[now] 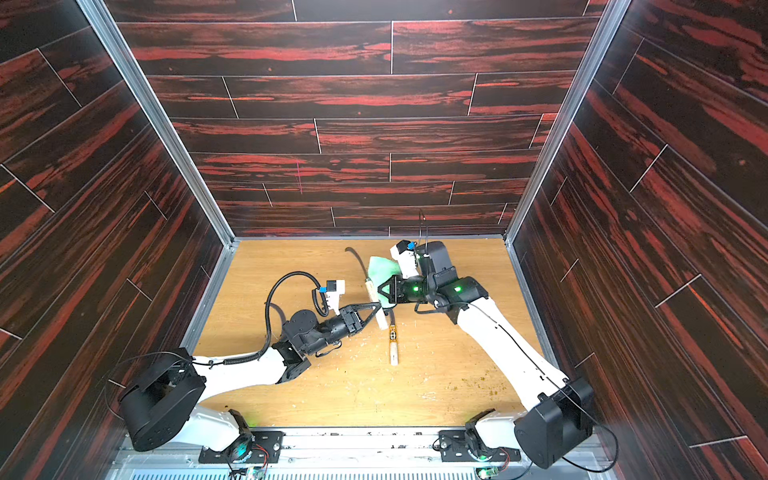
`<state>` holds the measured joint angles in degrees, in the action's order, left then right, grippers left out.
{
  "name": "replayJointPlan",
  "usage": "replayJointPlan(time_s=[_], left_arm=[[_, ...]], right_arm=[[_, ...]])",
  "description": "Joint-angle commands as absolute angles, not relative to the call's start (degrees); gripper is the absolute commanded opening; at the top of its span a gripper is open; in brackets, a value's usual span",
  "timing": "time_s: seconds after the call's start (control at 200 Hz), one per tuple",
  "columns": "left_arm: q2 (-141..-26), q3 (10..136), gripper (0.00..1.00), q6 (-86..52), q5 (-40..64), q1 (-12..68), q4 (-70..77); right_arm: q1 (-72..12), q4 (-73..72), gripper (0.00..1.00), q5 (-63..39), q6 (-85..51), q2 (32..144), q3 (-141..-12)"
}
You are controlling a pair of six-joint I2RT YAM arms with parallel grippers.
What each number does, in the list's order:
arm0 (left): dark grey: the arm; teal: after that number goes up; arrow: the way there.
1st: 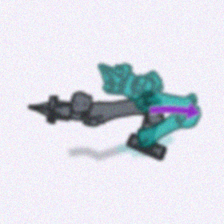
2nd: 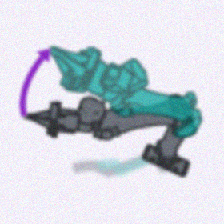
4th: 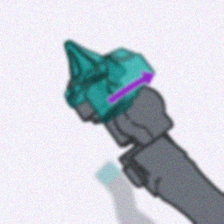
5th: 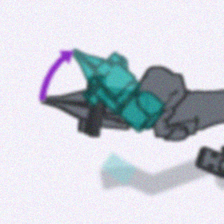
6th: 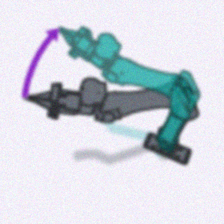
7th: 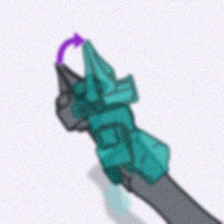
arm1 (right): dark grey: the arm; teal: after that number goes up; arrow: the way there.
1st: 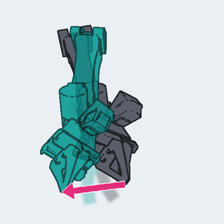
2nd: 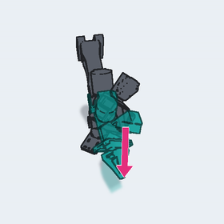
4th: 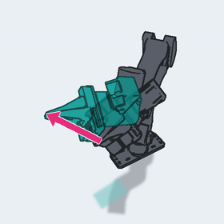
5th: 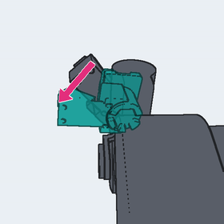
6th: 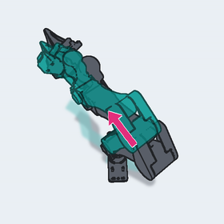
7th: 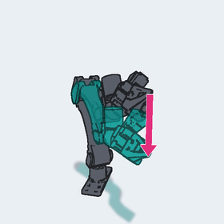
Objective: Wipe small sickles with rags
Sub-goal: Wipe the small sickle.
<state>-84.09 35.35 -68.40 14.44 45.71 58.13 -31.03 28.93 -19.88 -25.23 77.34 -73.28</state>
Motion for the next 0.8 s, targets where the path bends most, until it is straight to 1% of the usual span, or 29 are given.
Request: replayJointPlan(time_s=[0.0, 0.205, 0.431, 0.591, 0.671, 0.691, 0.792], left_arm=[[-84.4, 38.0, 0.01, -67.3, 15.3, 44.7, 60.6], [-82.9, 37.1, 0.01, -67.4, 15.5, 41.9, 60.3], [-80.1, 37.4, 0.00, -65.0, 15.6, 39.4, 55.5], [-79.9, 37.9, 0.00, -64.8, 16.1, 37.9, 54.9], [-79.8, 38.4, 0.00, -64.9, 16.8, 37.6, 54.7], [-79.9, 38.3, 0.00, -64.9, 16.9, 37.6, 54.6], [-79.5, 38.3, 0.00, -65.4, 17.7, 37.6, 54.4]], right_arm=[[-33.8, 30.6, 0.03, -24.1, -26.4, 75.1, -71.0], [-34.6, 31.1, 0.03, -23.3, -27.5, 72.6, -67.6], [-35.6, 32.1, 0.03, -23.2, -28.2, 70.2, -65.6], [-36.9, 33.3, 0.03, -23.5, -28.7, 68.3, -64.5], [-36.9, 36.7, 0.03, -20.5, -28.7, 67.7, -64.6], [-36.8, 37.7, 0.03, -17.7, -28.7, 67.7, -64.6], [-36.7, 42.6, 0.03, -10.5, -28.4, 68.4, -65.8]])
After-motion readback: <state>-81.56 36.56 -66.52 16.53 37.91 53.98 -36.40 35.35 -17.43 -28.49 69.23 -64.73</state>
